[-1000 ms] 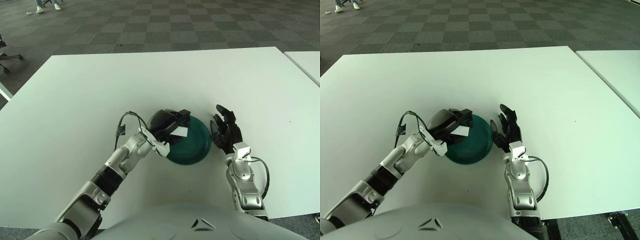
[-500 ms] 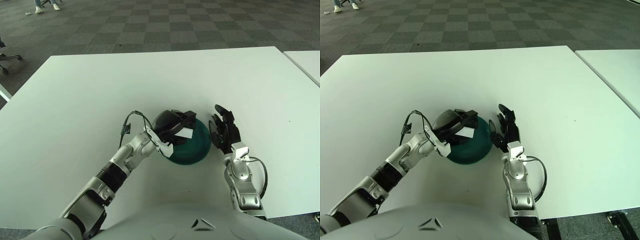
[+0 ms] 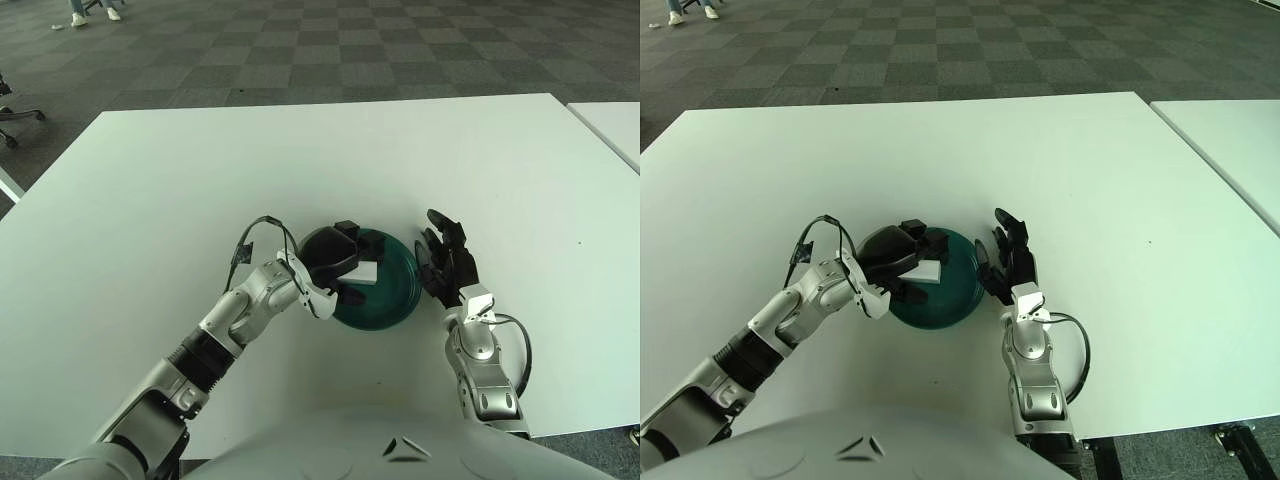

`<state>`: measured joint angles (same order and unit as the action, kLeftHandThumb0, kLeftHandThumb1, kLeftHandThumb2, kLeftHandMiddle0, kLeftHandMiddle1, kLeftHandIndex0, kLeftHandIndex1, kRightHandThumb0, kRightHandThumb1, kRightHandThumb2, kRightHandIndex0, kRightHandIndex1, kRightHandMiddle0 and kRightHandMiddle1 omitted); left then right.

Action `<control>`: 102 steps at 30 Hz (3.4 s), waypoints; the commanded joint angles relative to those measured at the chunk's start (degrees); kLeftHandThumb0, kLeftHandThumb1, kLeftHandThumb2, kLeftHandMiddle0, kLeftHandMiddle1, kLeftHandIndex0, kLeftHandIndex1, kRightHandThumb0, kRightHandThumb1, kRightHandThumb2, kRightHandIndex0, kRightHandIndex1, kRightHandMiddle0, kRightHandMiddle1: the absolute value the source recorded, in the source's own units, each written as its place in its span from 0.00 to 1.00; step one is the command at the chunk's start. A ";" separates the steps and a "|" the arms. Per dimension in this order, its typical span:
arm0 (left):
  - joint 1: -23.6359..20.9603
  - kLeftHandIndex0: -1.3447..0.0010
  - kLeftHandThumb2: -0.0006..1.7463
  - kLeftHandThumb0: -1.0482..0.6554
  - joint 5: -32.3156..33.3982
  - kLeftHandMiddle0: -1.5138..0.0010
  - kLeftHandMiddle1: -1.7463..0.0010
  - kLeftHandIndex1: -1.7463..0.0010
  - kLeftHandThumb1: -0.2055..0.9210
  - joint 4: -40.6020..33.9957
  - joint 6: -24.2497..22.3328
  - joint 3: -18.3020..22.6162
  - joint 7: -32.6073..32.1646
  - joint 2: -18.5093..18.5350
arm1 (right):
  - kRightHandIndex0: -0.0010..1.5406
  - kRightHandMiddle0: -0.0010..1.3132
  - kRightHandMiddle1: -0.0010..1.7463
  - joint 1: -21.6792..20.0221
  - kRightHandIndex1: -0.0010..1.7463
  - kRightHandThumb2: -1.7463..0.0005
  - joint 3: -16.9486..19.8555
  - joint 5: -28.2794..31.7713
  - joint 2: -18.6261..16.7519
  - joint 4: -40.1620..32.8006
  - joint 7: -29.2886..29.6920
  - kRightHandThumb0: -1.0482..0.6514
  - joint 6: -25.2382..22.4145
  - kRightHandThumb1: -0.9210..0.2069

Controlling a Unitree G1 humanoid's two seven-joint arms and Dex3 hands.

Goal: Put the charger into the plate.

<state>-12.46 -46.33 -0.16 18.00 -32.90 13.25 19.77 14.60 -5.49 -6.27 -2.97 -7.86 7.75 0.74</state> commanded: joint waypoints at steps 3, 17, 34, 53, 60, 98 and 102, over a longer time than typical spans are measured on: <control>1.31 1.00 0.52 0.00 -1.87 0.92 0.80 0.63 1.00 -4.50 -2.26 -1.51 5.23 1.23 | 0.19 0.00 0.36 0.92 0.00 0.66 -0.48 -0.65 -0.19 1.02 -0.07 0.23 -1.82 0.00; 1.08 1.00 0.52 0.00 -2.64 0.95 0.98 0.88 1.00 -13.49 -7.02 -1.05 17.64 3.39 | 0.19 0.00 0.36 1.01 0.00 0.66 -0.54 -0.55 -0.06 0.67 -0.04 0.23 -2.02 0.00; 1.77 1.00 0.53 0.00 4.21 1.00 1.00 1.00 1.00 -20.14 -7.01 2.60 23.12 6.18 | 0.19 0.00 0.36 1.20 0.00 0.66 -0.47 -0.42 0.09 0.13 -0.16 0.23 -2.34 0.00; 20.33 0.99 0.48 0.00 35.61 0.98 0.99 1.00 1.00 -2.91 8.25 23.16 -11.13 -10.73 | 0.19 0.00 0.36 1.72 0.00 0.66 -0.16 -0.11 0.44 -0.98 -0.62 0.23 -2.80 0.00; 27.59 0.97 0.53 0.00 52.97 0.90 0.98 0.86 1.00 -1.38 9.96 24.81 -13.94 -23.94 | 0.19 0.00 0.36 1.74 0.00 0.66 0.32 0.27 0.81 -1.26 -1.01 0.23 -2.98 0.00; 36.81 1.00 0.56 0.07 43.95 0.90 1.00 0.66 1.00 -4.51 -1.55 28.61 -19.91 -25.40 | 0.19 0.00 0.36 1.20 0.00 0.66 3.47 1.78 2.04 -1.78 -3.83 0.23 -3.74 0.00; 36.94 1.00 0.57 0.06 43.54 0.90 1.00 0.66 1.00 -4.14 -2.37 28.78 -19.48 -24.85 | 0.19 0.00 0.36 1.29 0.00 0.66 3.31 1.61 1.86 -1.92 -3.77 0.23 -3.80 0.00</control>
<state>23.44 -2.68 -5.08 17.53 -4.16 -6.99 -5.85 15.13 -2.56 -4.98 -1.02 -10.32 3.91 -1.45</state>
